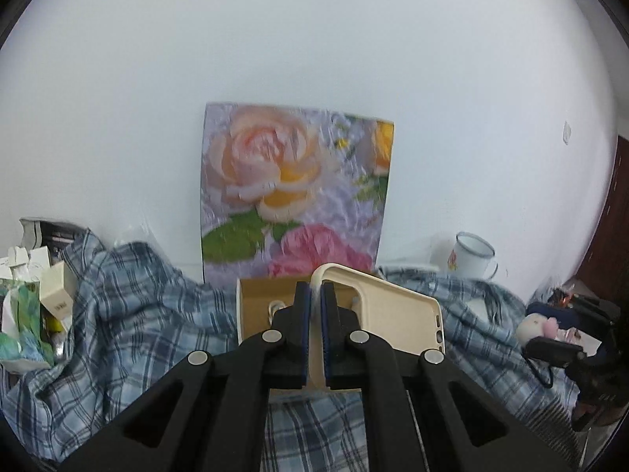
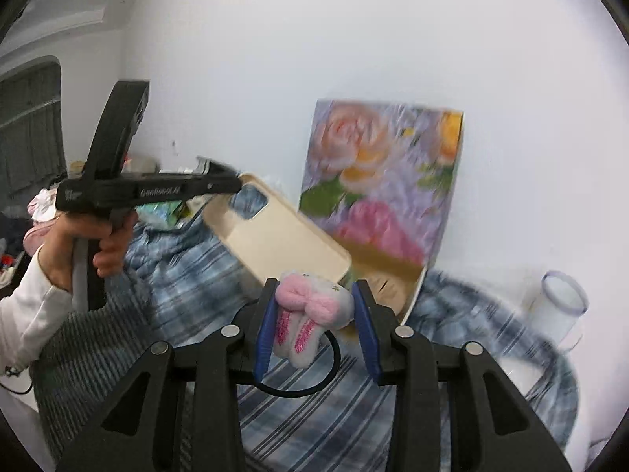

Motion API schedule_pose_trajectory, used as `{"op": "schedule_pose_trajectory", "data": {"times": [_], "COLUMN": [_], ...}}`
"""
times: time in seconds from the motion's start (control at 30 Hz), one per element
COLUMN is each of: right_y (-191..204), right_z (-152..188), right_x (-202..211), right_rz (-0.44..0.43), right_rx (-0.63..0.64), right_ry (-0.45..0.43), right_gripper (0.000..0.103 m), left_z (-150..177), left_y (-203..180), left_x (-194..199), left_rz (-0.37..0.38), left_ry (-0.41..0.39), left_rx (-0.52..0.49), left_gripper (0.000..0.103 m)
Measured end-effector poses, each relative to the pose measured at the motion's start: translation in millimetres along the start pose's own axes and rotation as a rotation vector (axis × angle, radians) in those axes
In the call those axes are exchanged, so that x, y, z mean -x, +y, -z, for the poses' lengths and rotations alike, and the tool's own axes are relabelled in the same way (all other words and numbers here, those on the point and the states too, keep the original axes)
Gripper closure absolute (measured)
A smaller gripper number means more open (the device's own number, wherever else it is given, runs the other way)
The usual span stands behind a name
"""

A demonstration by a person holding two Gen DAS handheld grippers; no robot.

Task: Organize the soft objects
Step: 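Lift the phone case with the left tool while the right tool lifts the bunny toward the box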

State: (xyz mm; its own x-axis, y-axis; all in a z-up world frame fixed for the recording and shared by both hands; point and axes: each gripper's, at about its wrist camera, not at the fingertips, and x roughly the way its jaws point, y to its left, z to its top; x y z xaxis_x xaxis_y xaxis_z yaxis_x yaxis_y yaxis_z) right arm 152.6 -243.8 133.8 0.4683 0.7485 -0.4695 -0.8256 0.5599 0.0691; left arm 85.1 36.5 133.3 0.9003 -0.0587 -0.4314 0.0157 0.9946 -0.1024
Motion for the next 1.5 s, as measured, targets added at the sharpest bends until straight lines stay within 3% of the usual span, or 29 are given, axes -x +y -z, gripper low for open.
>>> {"op": "schedule_pose_trajectory", "data": {"times": [0.27,0.6,0.9,1.13,1.5], "right_y": [-1.1,-5.8,-8.1,-22.9,-36.8], "right_z": [-46.9,-96.1,-132.0,-138.0,-114.8], "right_x": [17.0,29.9,19.0,0.0,-41.7], "right_rz": [0.048,0.019,0.014,-0.020,-0.072], "right_rx": [0.068,0.044,0.047,-0.023,-0.080], "right_ry": [-0.094,-0.248,-0.303,-0.341,-0.299], "right_gripper": [0.067,0.067,0.066,0.066,0.066], "left_z": [-31.9,-61.4,-96.8,-105.1,-80.2], "left_y": [5.4,7.6,-2.2,-3.1,12.2], "left_x": [11.9,2.9,-11.3,-26.8,-67.8], "left_rz": [-0.027,-0.041,-0.032,-0.025,-0.022], "left_ry": [-0.067,-0.112,-0.156,-0.149,-0.067], "left_rx": [-0.010,-0.021,-0.043,-0.031,-0.018], "left_gripper": [0.098,0.097,0.097,0.097,0.096]}}
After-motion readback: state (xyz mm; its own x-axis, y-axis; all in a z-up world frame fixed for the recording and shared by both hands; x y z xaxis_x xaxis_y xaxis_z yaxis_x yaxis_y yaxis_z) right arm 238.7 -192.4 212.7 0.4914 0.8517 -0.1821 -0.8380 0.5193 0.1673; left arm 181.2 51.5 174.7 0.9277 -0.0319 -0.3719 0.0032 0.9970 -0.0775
